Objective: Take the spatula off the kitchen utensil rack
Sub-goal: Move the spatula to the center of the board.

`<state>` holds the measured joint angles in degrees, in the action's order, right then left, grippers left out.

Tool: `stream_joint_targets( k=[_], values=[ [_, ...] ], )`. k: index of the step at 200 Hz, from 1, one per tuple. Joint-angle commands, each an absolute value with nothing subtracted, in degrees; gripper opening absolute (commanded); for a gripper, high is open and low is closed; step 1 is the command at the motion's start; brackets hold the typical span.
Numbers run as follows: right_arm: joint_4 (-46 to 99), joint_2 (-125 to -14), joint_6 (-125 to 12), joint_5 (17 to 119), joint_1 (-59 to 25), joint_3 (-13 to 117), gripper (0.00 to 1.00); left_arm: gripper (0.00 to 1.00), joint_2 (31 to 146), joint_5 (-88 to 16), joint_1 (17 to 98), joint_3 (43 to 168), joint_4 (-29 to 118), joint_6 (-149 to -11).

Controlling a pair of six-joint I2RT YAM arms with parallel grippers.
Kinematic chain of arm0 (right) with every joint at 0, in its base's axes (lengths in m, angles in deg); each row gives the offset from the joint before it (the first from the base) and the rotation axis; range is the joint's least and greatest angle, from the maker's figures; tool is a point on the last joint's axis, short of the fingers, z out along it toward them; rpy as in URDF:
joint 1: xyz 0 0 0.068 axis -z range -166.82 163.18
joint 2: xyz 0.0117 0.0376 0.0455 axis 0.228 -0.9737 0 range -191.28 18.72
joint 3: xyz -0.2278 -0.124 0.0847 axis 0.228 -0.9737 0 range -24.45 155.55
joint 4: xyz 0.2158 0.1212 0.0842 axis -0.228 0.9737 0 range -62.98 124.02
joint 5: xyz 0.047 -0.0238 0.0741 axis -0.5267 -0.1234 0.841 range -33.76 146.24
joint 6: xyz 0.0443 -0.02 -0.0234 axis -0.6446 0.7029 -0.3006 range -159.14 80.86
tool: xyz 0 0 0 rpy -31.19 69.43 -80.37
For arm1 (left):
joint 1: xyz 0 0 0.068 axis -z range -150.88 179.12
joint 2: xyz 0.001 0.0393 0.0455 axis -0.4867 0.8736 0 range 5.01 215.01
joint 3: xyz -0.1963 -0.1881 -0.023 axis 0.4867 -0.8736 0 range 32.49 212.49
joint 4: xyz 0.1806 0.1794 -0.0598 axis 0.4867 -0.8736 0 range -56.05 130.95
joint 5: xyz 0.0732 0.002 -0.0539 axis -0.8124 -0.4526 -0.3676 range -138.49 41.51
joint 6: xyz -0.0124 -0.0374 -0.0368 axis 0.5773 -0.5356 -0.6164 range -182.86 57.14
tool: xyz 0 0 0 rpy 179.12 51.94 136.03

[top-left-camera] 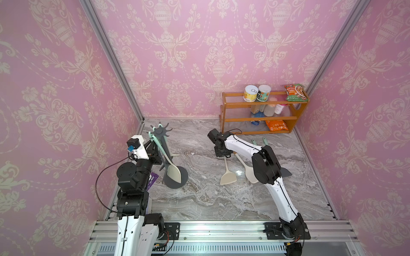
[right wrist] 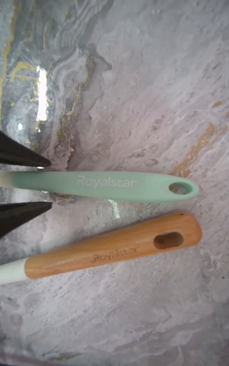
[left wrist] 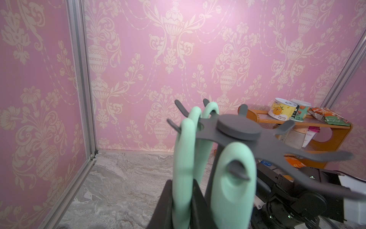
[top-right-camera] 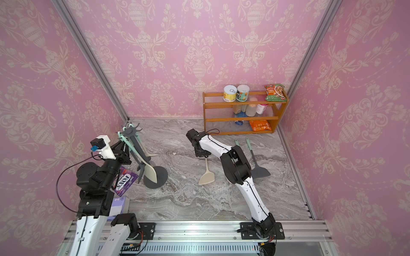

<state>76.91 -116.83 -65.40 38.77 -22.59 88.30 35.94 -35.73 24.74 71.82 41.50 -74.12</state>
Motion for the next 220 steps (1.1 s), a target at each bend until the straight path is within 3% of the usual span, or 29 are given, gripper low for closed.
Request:
stream_joint_targets(
  k=[1, 78, 136, 220],
  values=[
    [75.04, -117.36, -65.75, 45.88, -21.72, 84.19, 0.29, 0.0, 36.69, -35.92, 24.82, 71.16, 40.24, -76.0],
    [72.27, -116.57, -64.56, 44.92, -19.93, 76.27, 0.03, 0.0, 36.04, -36.31, 24.82, 71.34, 39.55, -75.69],
    [70.11, -111.87, -64.2, 42.67, -15.77, 68.69, 0.0, 0.0, 36.0, -36.36, 24.82, 71.43, 39.54, -75.69],
    [71.31, -111.53, -63.74, 42.93, -11.82, 69.02, 0.0, 0.0, 35.79, -36.46, 24.82, 71.71, 39.15, -75.51]
  ],
)
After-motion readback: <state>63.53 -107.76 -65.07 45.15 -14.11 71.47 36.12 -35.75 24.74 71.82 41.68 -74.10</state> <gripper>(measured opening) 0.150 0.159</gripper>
